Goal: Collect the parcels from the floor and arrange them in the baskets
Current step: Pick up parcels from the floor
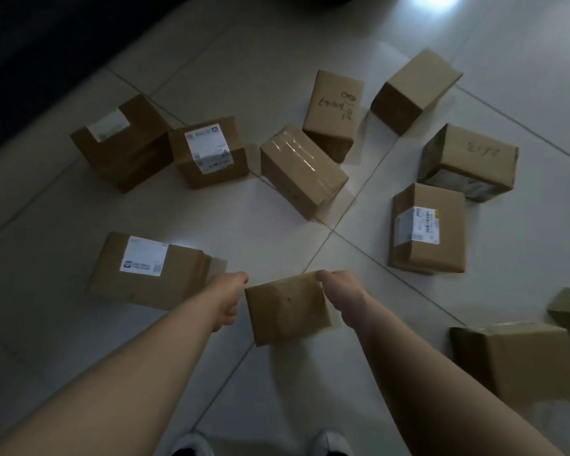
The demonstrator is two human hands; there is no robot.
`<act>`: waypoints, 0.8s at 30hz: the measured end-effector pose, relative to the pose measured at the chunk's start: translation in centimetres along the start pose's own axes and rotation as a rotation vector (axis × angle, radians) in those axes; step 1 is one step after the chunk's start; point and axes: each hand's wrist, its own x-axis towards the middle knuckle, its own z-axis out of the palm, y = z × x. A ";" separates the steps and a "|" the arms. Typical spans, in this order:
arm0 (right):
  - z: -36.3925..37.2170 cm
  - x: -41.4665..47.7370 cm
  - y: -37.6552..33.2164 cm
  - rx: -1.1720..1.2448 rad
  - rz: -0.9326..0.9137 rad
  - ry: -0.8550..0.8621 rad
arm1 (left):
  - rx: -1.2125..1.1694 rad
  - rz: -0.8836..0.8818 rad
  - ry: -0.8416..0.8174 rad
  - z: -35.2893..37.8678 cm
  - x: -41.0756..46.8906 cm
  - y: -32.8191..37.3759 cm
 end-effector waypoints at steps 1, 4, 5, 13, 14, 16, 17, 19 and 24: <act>0.7 1.3 0.0 -0.030 0.011 -0.011 | 0.008 -0.014 -0.012 0.1 1.5 -0.1; 2.3 4.8 -0.7 -0.040 0.017 -0.046 | -0.029 -0.036 -0.056 0.4 5.2 0.5; 2.6 5.7 -1.3 -0.061 -0.002 -0.040 | -0.065 -0.010 -0.049 0.4 6.1 1.2; 3.8 9.0 -9.1 0.111 -0.293 0.076 | -0.198 0.339 0.221 -3.5 9.1 8.6; 4.1 8.9 -9.8 0.165 -0.312 0.087 | -0.221 0.366 0.258 -4.1 9.1 9.0; 4.6 8.5 -10.5 0.238 -0.347 0.115 | -0.269 0.395 0.308 -5.2 8.9 9.3; 4.7 8.3 -10.7 0.253 -0.359 0.120 | -0.282 0.403 0.307 -5.6 8.7 9.3; 4.8 7.5 -10.6 0.261 -0.366 0.110 | -0.264 0.400 0.267 -6.0 8.0 8.9; 4.5 6.8 -9.4 0.212 -0.355 0.063 | -0.058 0.341 0.205 -5.8 7.2 7.5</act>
